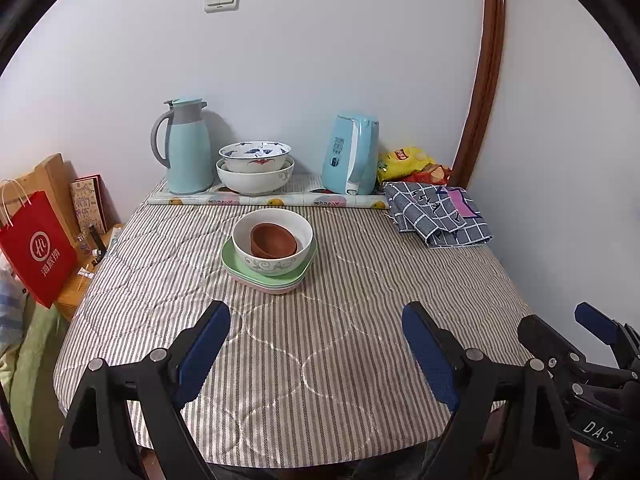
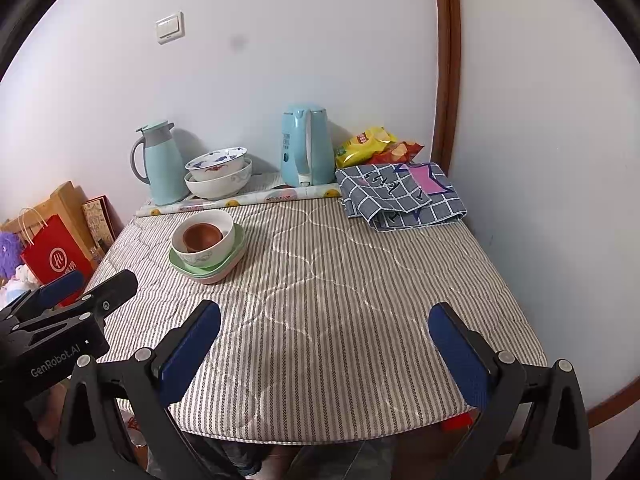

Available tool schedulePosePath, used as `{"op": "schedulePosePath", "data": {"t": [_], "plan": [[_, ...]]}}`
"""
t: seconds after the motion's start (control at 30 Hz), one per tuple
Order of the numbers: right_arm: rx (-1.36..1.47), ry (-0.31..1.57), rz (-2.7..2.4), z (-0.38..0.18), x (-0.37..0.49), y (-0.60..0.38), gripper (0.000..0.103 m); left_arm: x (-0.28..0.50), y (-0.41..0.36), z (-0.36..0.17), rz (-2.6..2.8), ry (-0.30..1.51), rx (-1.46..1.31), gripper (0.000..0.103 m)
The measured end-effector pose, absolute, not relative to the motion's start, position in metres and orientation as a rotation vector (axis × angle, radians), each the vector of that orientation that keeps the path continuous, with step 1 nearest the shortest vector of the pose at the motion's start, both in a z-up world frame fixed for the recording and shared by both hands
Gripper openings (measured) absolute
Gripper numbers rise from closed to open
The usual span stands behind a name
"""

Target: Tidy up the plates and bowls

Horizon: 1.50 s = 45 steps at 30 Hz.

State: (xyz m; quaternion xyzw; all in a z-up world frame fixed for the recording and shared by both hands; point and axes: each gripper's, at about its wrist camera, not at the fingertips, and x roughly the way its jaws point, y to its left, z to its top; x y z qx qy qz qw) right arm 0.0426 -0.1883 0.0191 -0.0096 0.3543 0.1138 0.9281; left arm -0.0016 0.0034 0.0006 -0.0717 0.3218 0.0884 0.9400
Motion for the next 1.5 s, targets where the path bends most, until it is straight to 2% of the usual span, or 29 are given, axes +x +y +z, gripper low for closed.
{"op": "schedulePosePath", "data": {"t": [1.5], "plan": [[-0.021,0.722,0.25,0.0212,0.0399,-0.1892,0.102,-0.0004,0.0015,0.0012,0.192,0.662,-0.128,0.088]]}}
